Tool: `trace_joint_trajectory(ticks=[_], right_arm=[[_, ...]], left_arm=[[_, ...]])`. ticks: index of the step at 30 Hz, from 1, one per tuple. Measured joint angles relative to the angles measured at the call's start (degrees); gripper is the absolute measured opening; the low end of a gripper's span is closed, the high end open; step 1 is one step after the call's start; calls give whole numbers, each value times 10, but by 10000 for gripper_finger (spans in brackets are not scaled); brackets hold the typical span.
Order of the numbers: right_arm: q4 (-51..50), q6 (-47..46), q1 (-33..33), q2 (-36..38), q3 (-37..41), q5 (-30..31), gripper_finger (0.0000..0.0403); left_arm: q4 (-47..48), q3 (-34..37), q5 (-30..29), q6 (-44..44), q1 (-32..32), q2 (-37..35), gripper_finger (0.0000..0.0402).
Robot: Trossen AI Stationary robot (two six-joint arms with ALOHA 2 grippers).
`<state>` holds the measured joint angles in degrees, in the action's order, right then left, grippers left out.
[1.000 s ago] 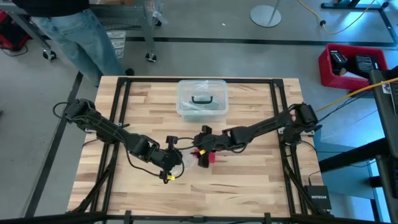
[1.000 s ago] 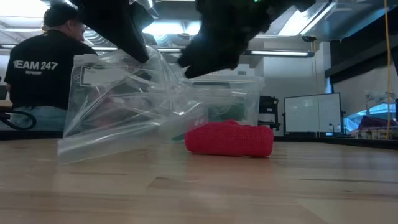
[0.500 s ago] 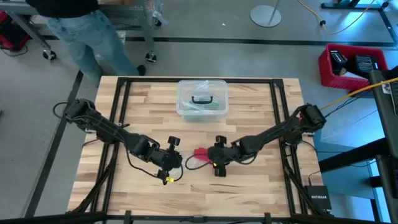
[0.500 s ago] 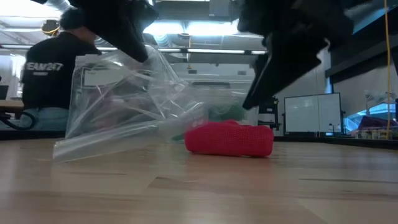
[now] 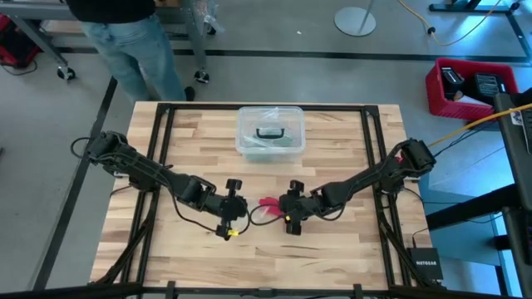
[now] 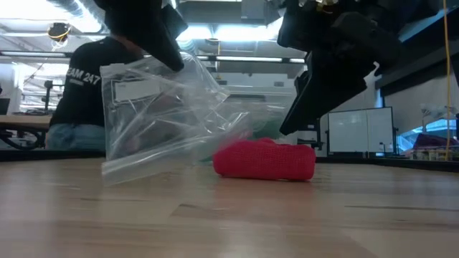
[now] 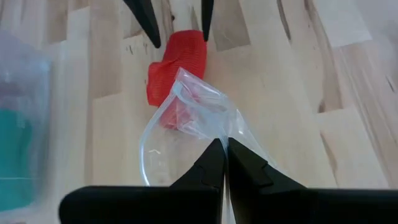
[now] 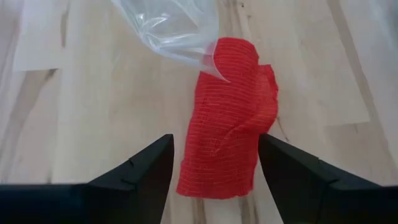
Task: Roll bandage
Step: Put the red bandage into the transparent zip bag
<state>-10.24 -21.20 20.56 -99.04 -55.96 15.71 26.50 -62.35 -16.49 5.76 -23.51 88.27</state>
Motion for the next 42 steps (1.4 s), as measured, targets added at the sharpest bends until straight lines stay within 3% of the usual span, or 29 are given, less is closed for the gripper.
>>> trace_joint_trajectory(ticks=[3,9,14,22,28,37,42], right_arm=[[-1,0,0,0,0,2,237],[-1,0,0,-1,0,-2,237],[42,7,0,-14,0,2,237],[84,33,-19,-22,0,20,237],[102,20,-51,-36,-1,-74,238],[-15,35,-72,-61,-57,-109,309],[-54,33,-71,-69,-65,-113,325]], left_arm=[[0,0,0,10,0,0,19],[0,0,-1,13,3,0,103],[60,-26,-2,16,3,0,144],[149,-44,-3,92,-5,0,153],[169,-25,-7,153,-36,0,153],[127,19,-98,231,-111,0,153],[102,56,-128,287,-140,0,153]])
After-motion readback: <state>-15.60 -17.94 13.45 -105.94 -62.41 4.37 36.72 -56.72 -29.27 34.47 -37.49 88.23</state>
